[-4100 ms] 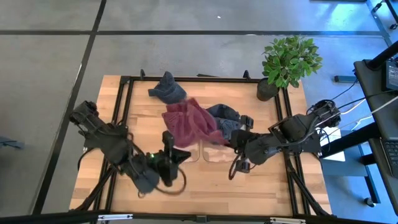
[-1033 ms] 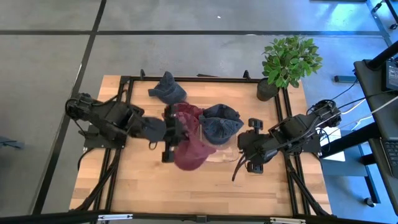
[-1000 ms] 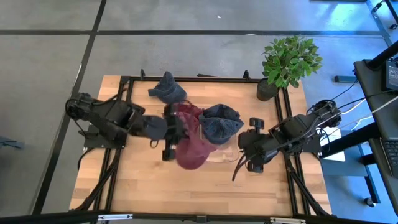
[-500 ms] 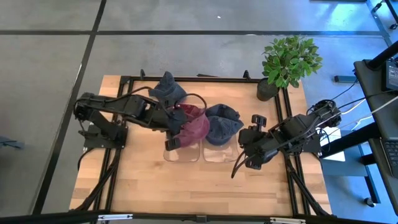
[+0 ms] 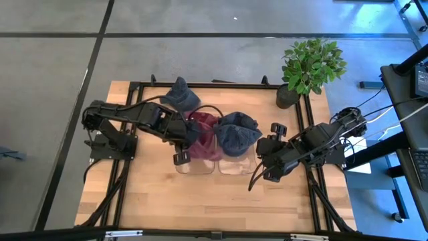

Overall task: Pick & Place hat
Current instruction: Put the red cap into the left transparent bin

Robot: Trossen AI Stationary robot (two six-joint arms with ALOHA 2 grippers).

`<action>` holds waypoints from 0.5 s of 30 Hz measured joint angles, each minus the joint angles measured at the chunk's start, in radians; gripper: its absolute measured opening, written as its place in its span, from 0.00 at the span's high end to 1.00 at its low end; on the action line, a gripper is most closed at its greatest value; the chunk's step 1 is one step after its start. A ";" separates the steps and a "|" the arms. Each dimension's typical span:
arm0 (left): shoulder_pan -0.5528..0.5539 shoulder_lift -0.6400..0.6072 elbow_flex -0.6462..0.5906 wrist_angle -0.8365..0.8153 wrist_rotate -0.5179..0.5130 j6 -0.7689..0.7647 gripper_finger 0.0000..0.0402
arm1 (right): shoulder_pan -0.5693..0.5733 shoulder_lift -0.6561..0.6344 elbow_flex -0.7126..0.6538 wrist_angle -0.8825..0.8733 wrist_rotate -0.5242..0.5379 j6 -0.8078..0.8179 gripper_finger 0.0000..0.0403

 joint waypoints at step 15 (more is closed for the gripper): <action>-0.032 0.000 0.002 -0.038 0.108 -0.176 0.90 | 0.000 0.000 0.000 0.001 0.000 -0.001 0.58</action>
